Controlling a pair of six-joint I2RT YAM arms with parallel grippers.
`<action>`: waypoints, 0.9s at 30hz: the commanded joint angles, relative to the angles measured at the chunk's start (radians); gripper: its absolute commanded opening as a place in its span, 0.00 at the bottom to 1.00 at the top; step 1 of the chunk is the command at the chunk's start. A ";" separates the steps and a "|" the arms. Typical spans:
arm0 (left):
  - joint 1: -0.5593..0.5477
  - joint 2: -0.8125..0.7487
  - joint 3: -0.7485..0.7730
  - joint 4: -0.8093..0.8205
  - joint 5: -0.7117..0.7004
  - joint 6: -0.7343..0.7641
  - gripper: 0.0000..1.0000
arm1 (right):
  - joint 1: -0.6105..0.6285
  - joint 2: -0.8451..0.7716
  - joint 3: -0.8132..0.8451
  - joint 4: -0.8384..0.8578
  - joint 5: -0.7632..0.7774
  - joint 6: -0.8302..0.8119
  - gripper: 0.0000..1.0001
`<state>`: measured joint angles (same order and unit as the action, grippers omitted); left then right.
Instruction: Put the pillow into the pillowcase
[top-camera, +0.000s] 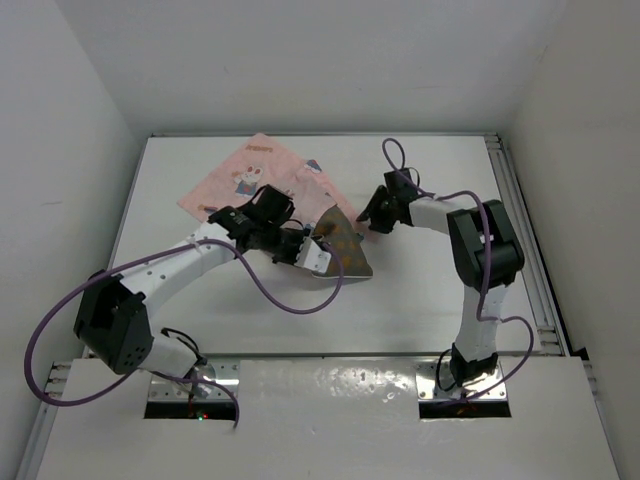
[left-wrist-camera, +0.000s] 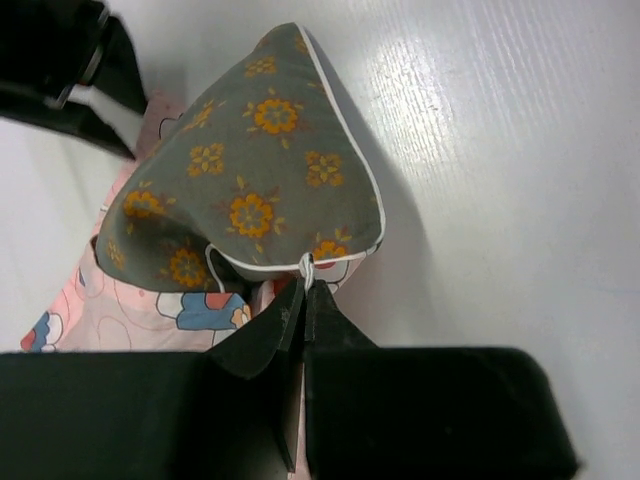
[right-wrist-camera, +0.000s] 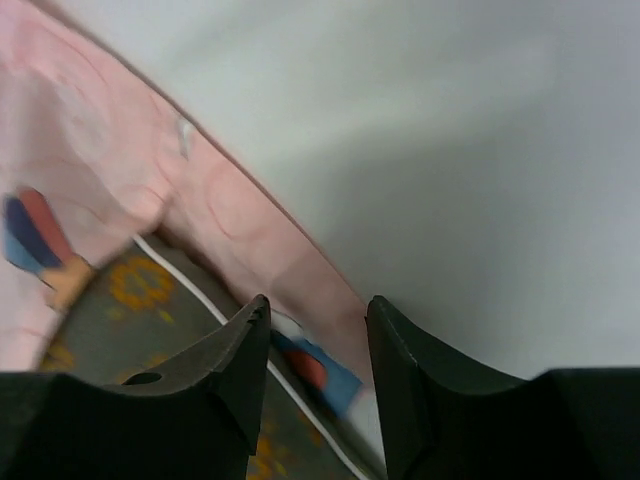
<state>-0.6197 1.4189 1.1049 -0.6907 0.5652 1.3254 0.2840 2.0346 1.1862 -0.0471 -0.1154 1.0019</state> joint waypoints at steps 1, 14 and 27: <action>0.021 -0.057 0.006 0.037 0.039 -0.049 0.00 | 0.024 -0.054 -0.103 -0.189 0.146 -0.166 0.45; 0.023 -0.110 -0.065 0.102 0.041 -0.127 0.00 | 0.141 0.018 0.018 -0.266 0.319 -0.313 0.66; 0.009 -0.130 -0.074 0.161 0.059 -0.180 0.00 | 0.138 0.074 0.052 -0.259 0.284 -0.217 0.00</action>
<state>-0.6067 1.3384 1.0248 -0.5781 0.5728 1.1709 0.4244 2.0903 1.3571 -0.3031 0.2409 0.7647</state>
